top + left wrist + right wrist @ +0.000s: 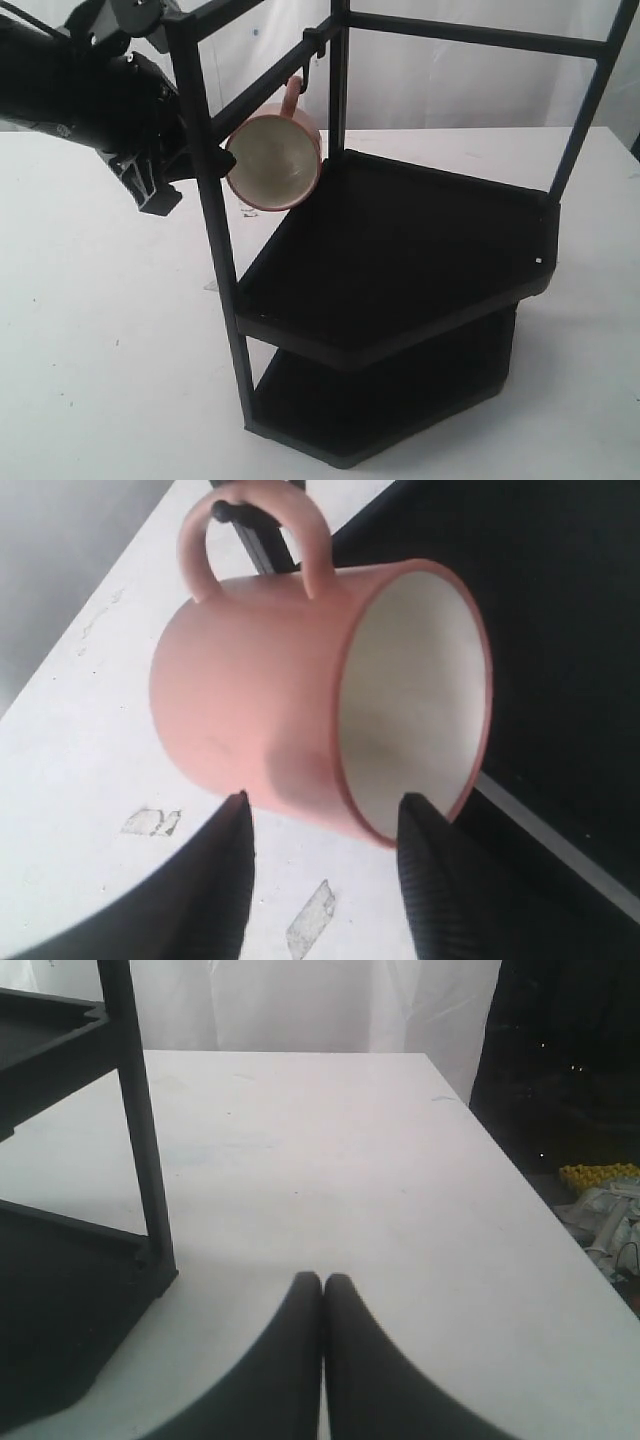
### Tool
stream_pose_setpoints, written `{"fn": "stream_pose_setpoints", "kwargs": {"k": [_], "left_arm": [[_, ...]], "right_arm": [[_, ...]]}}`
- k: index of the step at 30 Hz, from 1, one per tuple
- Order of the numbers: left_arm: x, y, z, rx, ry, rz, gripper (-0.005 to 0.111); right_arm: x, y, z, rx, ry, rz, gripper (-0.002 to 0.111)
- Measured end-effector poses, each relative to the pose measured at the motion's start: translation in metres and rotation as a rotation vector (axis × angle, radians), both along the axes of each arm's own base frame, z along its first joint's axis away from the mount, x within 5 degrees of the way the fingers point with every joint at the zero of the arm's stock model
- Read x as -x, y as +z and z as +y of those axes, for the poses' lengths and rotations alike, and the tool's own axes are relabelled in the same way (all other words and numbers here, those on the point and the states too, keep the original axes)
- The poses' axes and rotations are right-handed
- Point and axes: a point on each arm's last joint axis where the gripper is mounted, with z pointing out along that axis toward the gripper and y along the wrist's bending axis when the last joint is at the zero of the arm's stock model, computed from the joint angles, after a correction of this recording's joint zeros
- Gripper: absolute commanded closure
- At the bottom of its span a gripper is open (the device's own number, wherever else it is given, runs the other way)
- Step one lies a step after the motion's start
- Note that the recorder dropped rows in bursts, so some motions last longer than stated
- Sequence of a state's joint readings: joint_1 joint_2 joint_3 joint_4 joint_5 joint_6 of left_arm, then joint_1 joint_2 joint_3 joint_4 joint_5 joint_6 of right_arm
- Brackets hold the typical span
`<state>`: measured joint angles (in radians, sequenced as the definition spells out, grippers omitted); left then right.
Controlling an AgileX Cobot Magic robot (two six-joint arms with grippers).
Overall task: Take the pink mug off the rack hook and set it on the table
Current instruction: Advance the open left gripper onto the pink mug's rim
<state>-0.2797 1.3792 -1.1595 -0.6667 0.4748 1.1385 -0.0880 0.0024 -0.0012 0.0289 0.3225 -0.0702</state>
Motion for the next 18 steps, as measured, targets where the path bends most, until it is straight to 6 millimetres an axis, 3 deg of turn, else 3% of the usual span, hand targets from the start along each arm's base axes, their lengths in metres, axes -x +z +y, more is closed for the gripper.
{"fn": "stream_pose_setpoints", "kwargs": {"k": [18], "left_arm": [[-0.023, -0.022, -0.004, 0.019, 0.068, 0.035, 0.057]], "right_arm": [[0.0, 0.0, 0.0, 0.0, 0.0, 0.0, 0.108]]}}
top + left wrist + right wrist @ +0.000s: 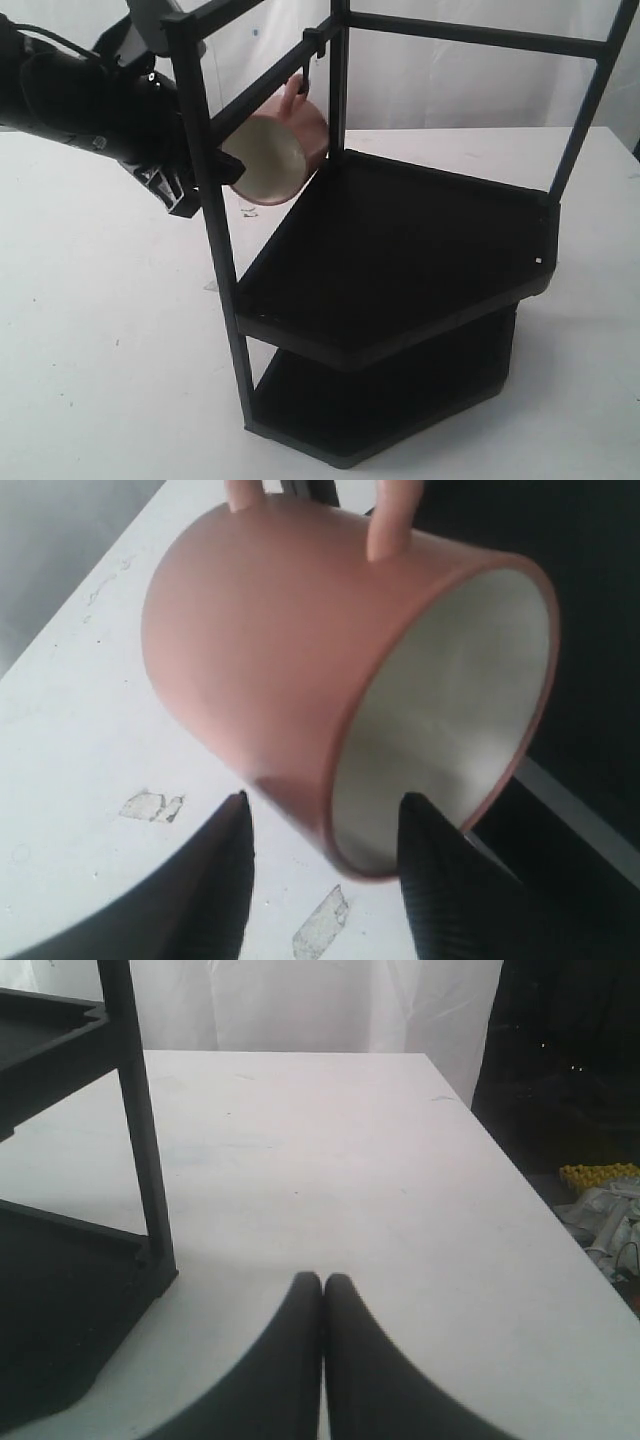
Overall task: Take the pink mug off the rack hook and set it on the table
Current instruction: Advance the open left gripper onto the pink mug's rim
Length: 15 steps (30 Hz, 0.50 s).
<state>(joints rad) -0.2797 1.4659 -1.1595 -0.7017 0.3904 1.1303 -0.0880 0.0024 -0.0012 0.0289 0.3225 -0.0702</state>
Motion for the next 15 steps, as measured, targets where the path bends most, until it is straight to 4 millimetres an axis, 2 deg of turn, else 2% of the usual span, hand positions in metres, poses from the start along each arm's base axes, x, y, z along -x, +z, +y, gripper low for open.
{"fn": "stream_pose_setpoints", "kwargs": {"k": [10, 12, 15], "left_arm": [[-0.006, 0.0029, 0.0001, 0.059, 0.063, -0.026, 0.059], [-0.006, 0.0034, -0.0003, 0.072, 0.067, -0.022, 0.062], [-0.0061, 0.0039, -0.0007, 0.085, 0.072, -0.019, 0.075]], "right_arm": [[0.0, 0.0, 0.0, 0.0, 0.0, 0.0, 0.108], [0.0, 0.0, 0.0, 0.0, 0.0, 0.0, 0.108], [0.0, 0.0, 0.0, 0.0, 0.0, 0.0, 0.108]]}}
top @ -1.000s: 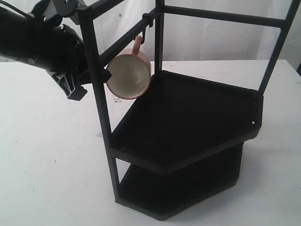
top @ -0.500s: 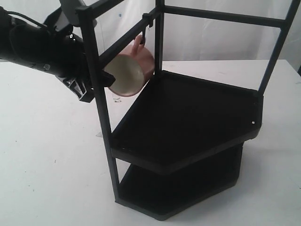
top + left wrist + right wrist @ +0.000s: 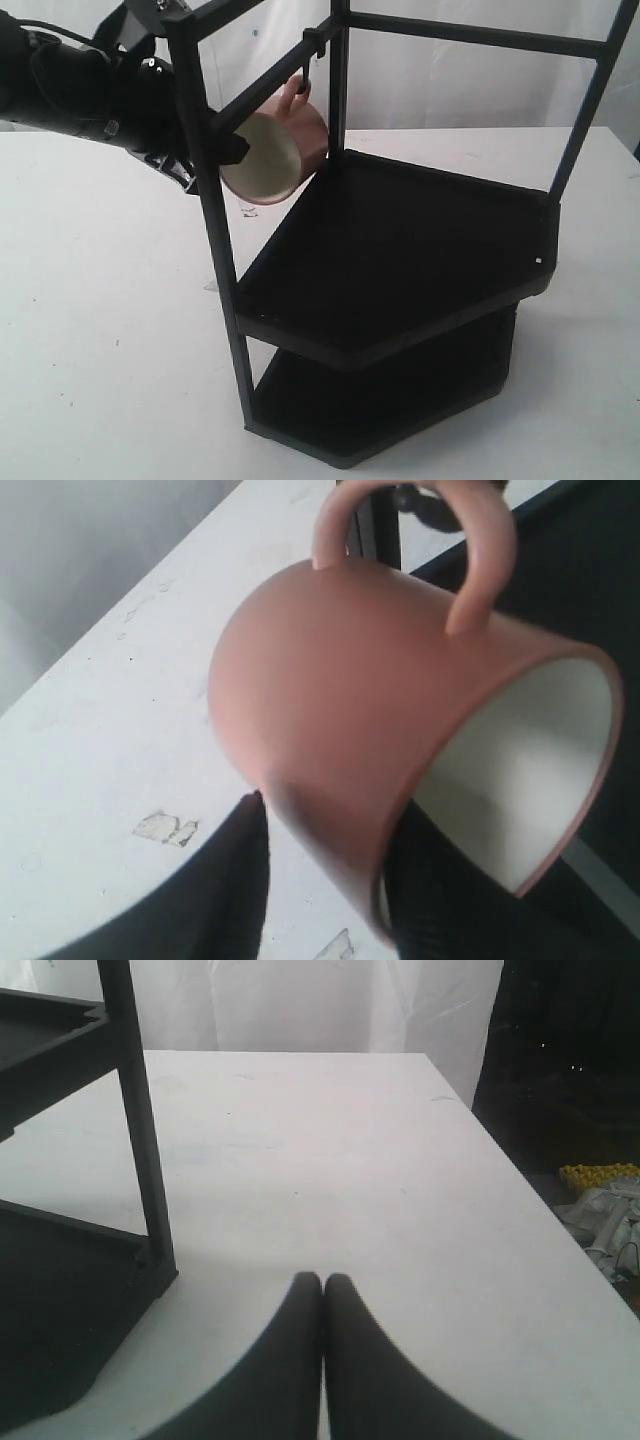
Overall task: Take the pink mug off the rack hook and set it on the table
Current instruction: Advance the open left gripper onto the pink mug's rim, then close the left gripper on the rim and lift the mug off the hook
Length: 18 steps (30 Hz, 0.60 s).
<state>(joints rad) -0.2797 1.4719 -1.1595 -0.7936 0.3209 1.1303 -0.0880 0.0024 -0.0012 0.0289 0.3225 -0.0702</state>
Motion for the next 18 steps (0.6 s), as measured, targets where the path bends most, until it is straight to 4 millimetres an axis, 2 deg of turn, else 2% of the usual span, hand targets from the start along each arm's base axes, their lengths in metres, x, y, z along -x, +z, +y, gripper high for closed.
{"fn": "stream_pose_setpoints", "kwargs": {"k": [6, 18], "left_arm": [[-0.0032, 0.0031, 0.0019, 0.009, 0.032, -0.027, 0.107], [-0.0023, 0.0046, 0.0012, 0.03, 0.028, -0.016, 0.107]], "right_arm": [[0.0, 0.0, 0.0, 0.0, 0.0, 0.0, 0.108], [0.0, 0.0, 0.0, 0.0, 0.0, 0.0, 0.108]]}}
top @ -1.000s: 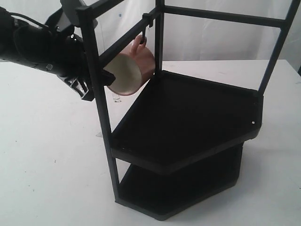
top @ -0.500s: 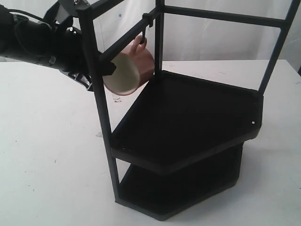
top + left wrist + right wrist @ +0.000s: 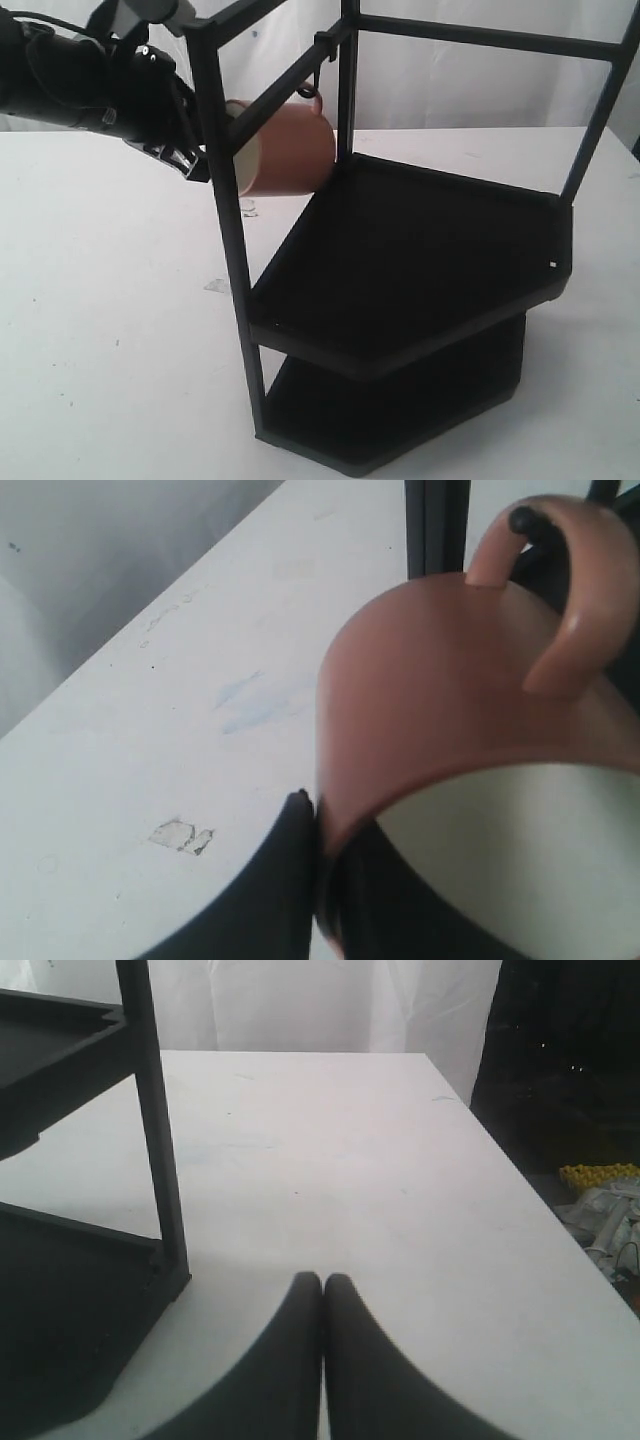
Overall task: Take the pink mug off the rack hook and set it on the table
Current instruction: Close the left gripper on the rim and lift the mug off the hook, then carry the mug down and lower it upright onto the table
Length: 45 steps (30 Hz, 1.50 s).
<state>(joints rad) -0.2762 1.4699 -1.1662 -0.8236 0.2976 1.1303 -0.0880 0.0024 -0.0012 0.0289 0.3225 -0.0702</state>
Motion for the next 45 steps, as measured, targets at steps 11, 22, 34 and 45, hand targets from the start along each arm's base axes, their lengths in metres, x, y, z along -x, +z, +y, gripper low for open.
{"fn": "stream_pose_setpoints", "kwargs": {"k": [11, 22, 34, 45], "left_arm": [[0.016, 0.022, 0.008, -0.012, 0.031, -0.044, 0.107], [0.026, 0.019, 0.041, -0.212, 0.321, 0.077, 0.107], [0.029, 0.013, 0.065, -0.312, 0.582, 0.171, 0.107], [0.03, 0.002, 0.06, -0.26, 0.603, 0.298, 0.107]], "right_arm": [[0.0, 0.0, 0.0, 0.0, 0.0, 0.0, 0.108], [0.0, 0.0, 0.0, 0.0, 0.0, 0.0, 0.108], [0.0, 0.0, 0.0, 0.0, 0.0, 0.0, 0.108], [0.0, 0.0, 0.0, 0.0, 0.0, 0.0, 0.108]]}}
